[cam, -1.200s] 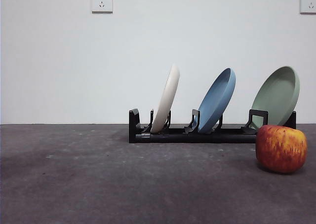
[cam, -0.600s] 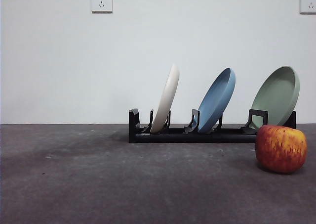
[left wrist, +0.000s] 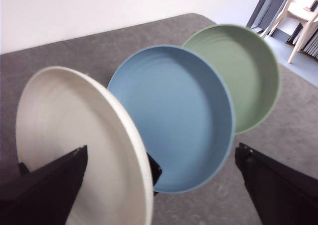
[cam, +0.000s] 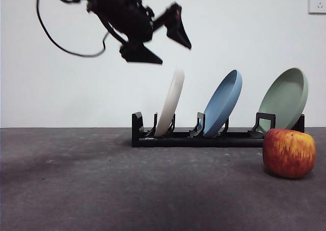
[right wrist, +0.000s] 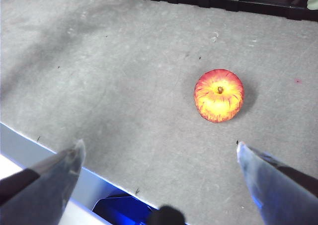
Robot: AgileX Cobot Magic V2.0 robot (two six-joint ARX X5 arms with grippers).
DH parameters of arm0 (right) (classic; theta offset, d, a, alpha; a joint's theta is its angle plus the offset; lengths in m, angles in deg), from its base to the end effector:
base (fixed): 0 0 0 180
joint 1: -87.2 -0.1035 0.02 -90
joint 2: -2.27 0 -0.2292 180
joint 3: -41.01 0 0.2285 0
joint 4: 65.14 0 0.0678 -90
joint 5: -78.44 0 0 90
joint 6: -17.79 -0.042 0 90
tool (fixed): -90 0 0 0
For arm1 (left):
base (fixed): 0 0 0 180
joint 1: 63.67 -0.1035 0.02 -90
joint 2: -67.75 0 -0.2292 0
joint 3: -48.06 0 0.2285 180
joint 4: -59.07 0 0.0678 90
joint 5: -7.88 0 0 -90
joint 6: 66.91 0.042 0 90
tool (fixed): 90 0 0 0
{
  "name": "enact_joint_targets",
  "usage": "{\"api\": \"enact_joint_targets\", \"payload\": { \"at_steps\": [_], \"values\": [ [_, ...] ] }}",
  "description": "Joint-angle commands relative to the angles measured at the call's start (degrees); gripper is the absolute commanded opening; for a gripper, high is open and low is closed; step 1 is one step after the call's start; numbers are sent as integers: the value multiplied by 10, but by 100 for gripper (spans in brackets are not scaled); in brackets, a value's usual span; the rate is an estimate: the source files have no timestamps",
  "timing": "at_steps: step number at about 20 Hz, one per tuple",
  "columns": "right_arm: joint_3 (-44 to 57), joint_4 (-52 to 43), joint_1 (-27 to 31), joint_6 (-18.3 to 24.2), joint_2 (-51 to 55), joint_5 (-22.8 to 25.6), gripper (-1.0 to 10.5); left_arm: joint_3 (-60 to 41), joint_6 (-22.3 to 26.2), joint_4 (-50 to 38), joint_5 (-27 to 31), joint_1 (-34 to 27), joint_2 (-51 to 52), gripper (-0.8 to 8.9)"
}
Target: Take the yellow plate from the plate rack,put the plate on the table,take the apple from the table,put the apple in the plate
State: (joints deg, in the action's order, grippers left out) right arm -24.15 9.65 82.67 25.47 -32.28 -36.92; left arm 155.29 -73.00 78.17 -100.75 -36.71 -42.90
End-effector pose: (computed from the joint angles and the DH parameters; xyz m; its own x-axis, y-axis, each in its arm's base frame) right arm 0.1020 0.0261 0.2761 0.6122 0.4781 -0.6298 -0.4670 0.8613 0.2000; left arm 0.3757 -0.2061 0.2631 0.6354 -0.6816 -0.3629 0.6525 0.7252 -0.2197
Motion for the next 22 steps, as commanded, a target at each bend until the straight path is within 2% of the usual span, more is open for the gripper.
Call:
{"api": "enact_joint_targets", "payload": {
  "at_steps": [1,6,9,14,22],
  "values": [
    [-2,-3,-2,-3,0,0,661,2,-2,-22,8,3,-33,499],
    [-2,-3,-2,-3,0,0,661,2,-2,-26,27,7,-69,480],
    [-2,-3,-2,-3,0,0,661,2,1,-23,34,12,-73,207],
    [-2,-3,-2,-3,0,0,661,2,1,-21,31,13,-73,-8],
    [-2,6,-2,-3,0,0,661,3,0,-18,5,12,-61,-9]
  ]
}}
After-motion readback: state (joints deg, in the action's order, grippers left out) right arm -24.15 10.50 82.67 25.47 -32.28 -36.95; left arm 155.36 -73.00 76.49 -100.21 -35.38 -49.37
